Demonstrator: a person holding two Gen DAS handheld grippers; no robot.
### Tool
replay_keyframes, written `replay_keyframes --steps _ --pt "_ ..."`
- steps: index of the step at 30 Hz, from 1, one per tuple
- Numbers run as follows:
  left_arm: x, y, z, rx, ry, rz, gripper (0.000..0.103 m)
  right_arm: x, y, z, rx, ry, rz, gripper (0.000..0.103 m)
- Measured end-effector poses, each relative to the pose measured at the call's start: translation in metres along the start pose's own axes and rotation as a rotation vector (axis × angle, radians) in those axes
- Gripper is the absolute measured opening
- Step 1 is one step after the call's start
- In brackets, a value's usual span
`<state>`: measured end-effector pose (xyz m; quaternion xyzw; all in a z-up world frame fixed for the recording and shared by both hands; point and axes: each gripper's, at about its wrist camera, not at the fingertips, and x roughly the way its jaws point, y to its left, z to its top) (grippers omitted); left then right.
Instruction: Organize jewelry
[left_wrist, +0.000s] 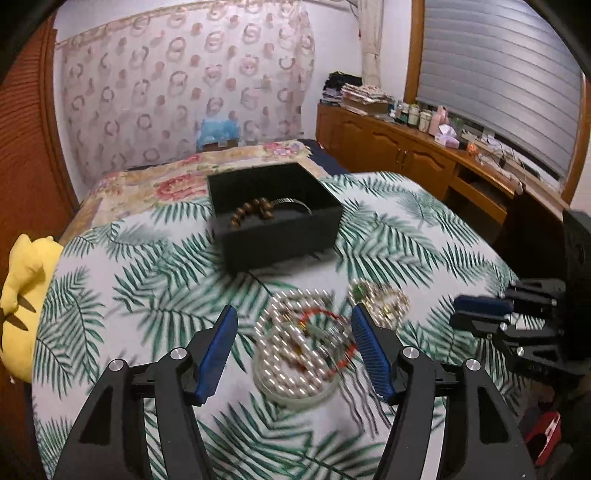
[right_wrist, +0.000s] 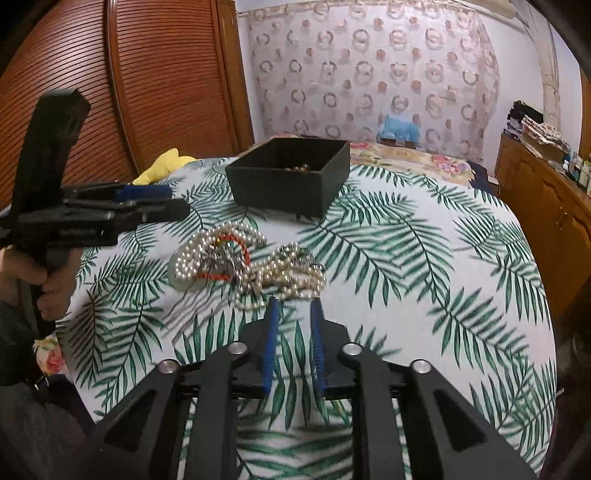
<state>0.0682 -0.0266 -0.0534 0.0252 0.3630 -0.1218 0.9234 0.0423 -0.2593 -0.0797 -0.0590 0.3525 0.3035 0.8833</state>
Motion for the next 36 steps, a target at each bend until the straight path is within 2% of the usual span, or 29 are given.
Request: replay_keyframes --steps 5,22,26,33,36 --pt "0.012 -0.019 -0.013 0.038 0.037 -0.006 0.061 0.003 -0.003 -0.009 0.004 0.018 -0.001 0.026" --pt "0.047 -0.045 -0.014 0.205 0.091 0.044 0.061 0.008 -0.002 -0.015 0.011 0.011 0.013 0.026" --pt "0.049 -0.043 -0.01 0.207 0.086 0.005 0.048 0.008 -0.001 -0.016 0.012 0.012 0.015 0.026" --pt "0.048 -0.033 -0.009 0.176 0.09 -0.064 0.035 0.009 0.0 -0.015 0.012 0.012 0.019 0.026" --pt "0.044 -0.025 -0.01 0.139 0.101 -0.081 0.021 0.009 0.0 -0.015 0.013 0.014 0.02 0.026"
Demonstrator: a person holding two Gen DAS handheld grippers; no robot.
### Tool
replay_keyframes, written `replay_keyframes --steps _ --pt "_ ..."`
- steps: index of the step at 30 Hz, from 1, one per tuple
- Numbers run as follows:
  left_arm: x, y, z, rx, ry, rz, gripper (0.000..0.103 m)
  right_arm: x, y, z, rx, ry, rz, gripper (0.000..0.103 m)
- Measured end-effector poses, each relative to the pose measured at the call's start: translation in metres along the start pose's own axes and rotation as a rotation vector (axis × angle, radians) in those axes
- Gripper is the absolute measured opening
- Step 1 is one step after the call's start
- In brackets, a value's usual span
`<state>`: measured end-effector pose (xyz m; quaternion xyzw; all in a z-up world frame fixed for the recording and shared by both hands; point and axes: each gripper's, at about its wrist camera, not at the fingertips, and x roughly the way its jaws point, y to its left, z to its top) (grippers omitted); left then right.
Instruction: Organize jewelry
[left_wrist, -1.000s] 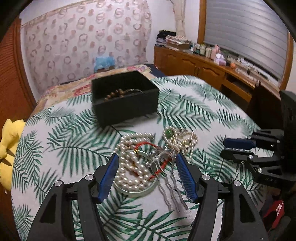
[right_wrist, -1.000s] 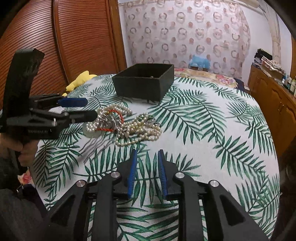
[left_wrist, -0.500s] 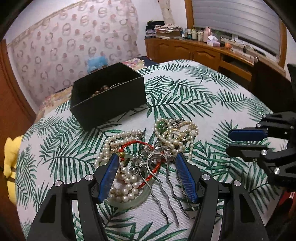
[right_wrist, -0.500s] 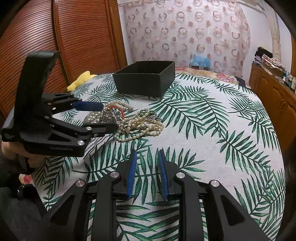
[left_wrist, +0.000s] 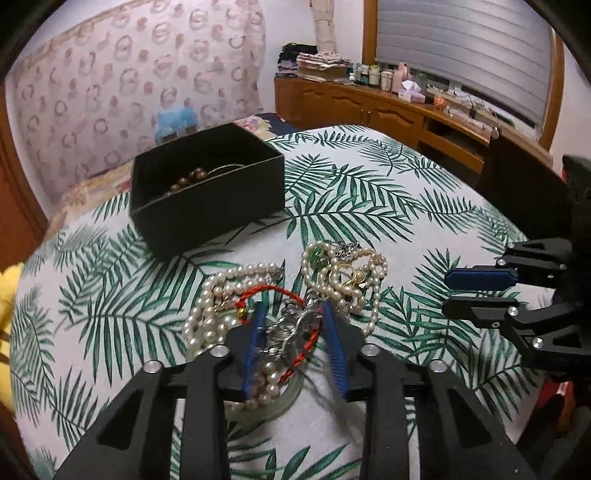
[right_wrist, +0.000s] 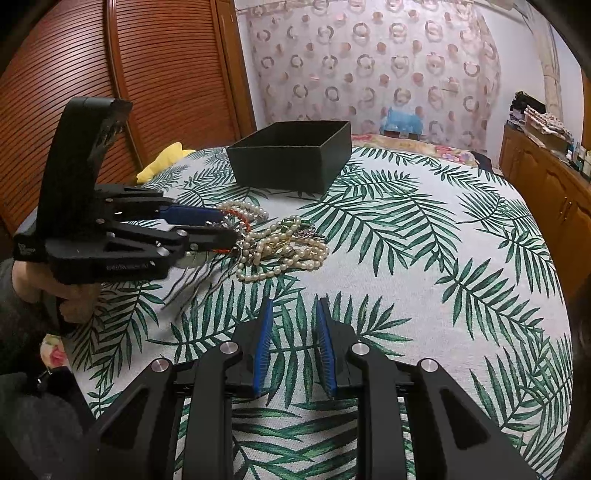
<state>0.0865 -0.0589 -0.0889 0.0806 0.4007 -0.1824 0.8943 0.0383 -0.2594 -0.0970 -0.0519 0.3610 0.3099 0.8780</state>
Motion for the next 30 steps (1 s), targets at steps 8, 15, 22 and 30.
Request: replay_keyframes --steps 8,15,22,30 --pt "-0.016 0.001 -0.007 -0.032 -0.019 -0.023 0.015 0.002 0.001 0.0 0.002 0.004 0.003 0.026" --pt "-0.04 0.0 -0.004 -0.054 -0.088 -0.033 0.005 0.004 0.002 0.0 0.001 0.01 0.004 0.026" --pt "-0.058 0.006 0.002 -0.084 -0.157 -0.002 0.005 0.005 -0.001 0.002 0.0 0.024 -0.007 0.026" --pt "-0.073 0.019 0.0 -0.11 -0.204 0.072 0.005 0.008 0.001 0.018 -0.023 0.029 0.0 0.026"
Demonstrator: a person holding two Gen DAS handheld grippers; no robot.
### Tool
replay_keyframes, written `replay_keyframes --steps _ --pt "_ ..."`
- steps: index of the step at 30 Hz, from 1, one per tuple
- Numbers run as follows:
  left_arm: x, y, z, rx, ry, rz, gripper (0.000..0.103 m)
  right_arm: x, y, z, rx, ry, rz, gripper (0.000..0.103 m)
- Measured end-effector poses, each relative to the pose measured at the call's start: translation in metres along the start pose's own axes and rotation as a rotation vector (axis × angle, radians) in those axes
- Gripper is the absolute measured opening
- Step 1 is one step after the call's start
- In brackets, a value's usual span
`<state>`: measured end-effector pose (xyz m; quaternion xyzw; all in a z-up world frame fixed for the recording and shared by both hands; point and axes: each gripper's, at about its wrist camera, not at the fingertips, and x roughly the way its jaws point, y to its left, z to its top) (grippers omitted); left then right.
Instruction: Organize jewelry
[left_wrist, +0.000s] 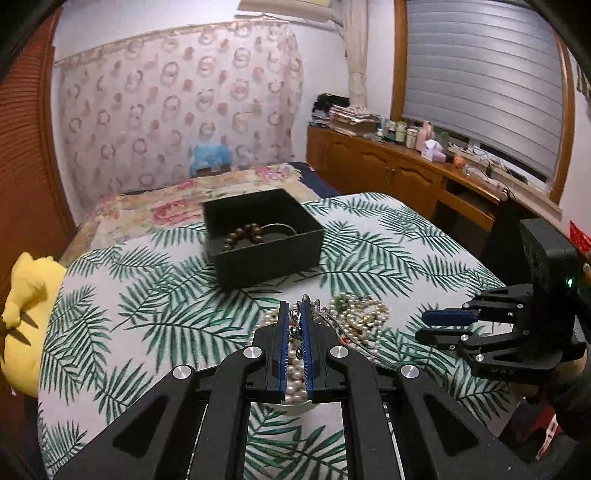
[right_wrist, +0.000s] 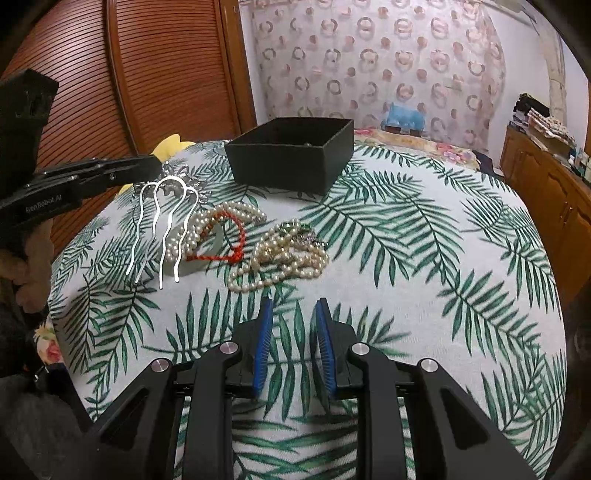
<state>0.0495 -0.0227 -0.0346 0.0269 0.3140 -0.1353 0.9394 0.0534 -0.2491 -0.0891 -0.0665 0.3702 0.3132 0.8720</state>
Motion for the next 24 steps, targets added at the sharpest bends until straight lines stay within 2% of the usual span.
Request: replay_keyframes --steps 13,18,19,23,24 --pt "-0.008 0.022 -0.008 -0.051 -0.015 0.029 0.006 0.025 0.03 0.028 -0.093 0.026 0.029 0.026" --pt "-0.009 0.023 -0.01 -0.054 -0.016 0.027 0.006 0.042 0.037 0.032 -0.117 0.064 -0.016 0.026" --pt "-0.009 0.023 -0.01 -0.054 -0.016 0.028 0.006 0.045 0.037 0.032 -0.12 0.075 -0.03 0.024" --pt "-0.009 0.023 -0.011 -0.053 -0.017 0.028 0.006 0.049 0.033 0.03 -0.118 0.091 -0.049 0.006" --pt "-0.009 0.023 -0.01 -0.053 -0.017 0.029 0.006 0.049 0.032 0.03 -0.118 0.088 -0.049 0.006"
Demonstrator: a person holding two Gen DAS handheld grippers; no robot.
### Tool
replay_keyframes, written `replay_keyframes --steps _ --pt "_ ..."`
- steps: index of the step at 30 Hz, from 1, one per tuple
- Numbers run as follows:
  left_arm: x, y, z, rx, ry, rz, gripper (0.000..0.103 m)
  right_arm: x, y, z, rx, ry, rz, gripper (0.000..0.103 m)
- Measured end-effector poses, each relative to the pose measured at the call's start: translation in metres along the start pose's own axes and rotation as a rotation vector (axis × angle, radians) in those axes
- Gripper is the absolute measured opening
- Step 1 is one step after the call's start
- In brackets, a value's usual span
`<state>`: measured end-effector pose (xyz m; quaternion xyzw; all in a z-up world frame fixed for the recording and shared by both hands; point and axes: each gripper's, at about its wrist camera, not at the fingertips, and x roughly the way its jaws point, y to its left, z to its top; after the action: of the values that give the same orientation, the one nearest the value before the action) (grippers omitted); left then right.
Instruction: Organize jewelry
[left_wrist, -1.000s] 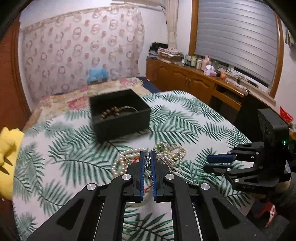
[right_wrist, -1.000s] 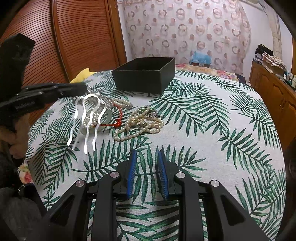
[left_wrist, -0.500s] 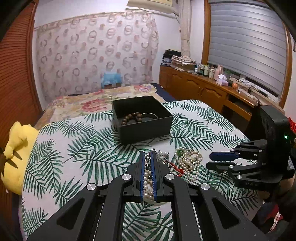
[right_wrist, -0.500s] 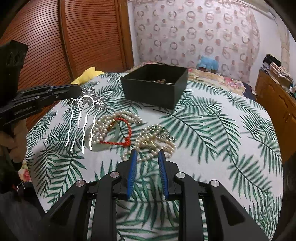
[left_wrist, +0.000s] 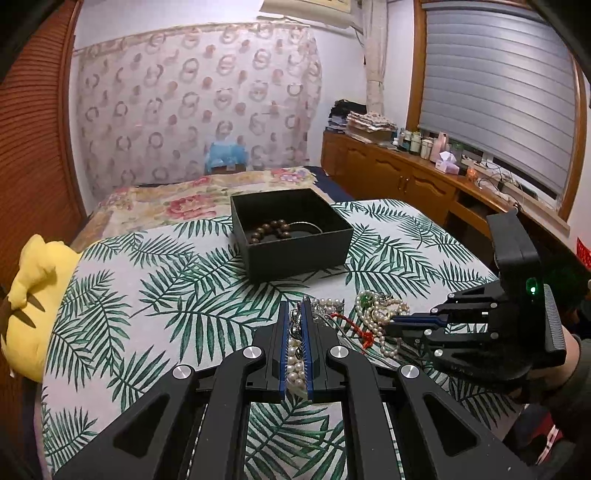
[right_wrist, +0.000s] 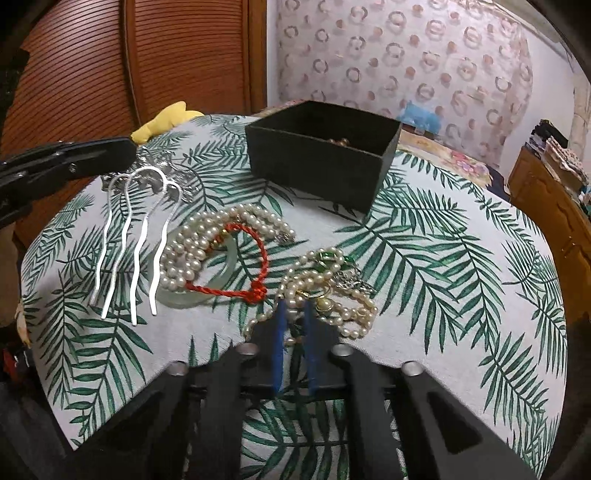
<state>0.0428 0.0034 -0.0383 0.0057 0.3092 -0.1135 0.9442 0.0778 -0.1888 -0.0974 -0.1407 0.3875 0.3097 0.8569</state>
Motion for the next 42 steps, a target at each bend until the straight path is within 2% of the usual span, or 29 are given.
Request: replay_keyframes --steps 7,16,27,34,42 --pt "-0.002 0.001 0.0 -0.002 -0.007 0.006 0.006 -0.031 -0.008 0.008 0.01 -0.074 0.013 0.006" --pt "-0.016 0.003 0.009 -0.009 -0.046 0.014 0.006 -0.094 -0.018 0.047 -0.031 -0.2 -0.005 0.006" --pt "-0.026 0.006 0.023 -0.008 -0.091 0.027 0.006 -0.144 -0.028 0.088 -0.053 -0.315 -0.036 0.006" --pt "-0.027 0.005 0.033 0.002 -0.113 0.034 0.006 -0.161 -0.031 0.112 -0.067 -0.368 -0.061 0.006" --pt "-0.014 0.01 0.048 0.019 -0.123 0.062 0.006 -0.158 -0.039 0.147 -0.063 -0.396 -0.049 0.006"
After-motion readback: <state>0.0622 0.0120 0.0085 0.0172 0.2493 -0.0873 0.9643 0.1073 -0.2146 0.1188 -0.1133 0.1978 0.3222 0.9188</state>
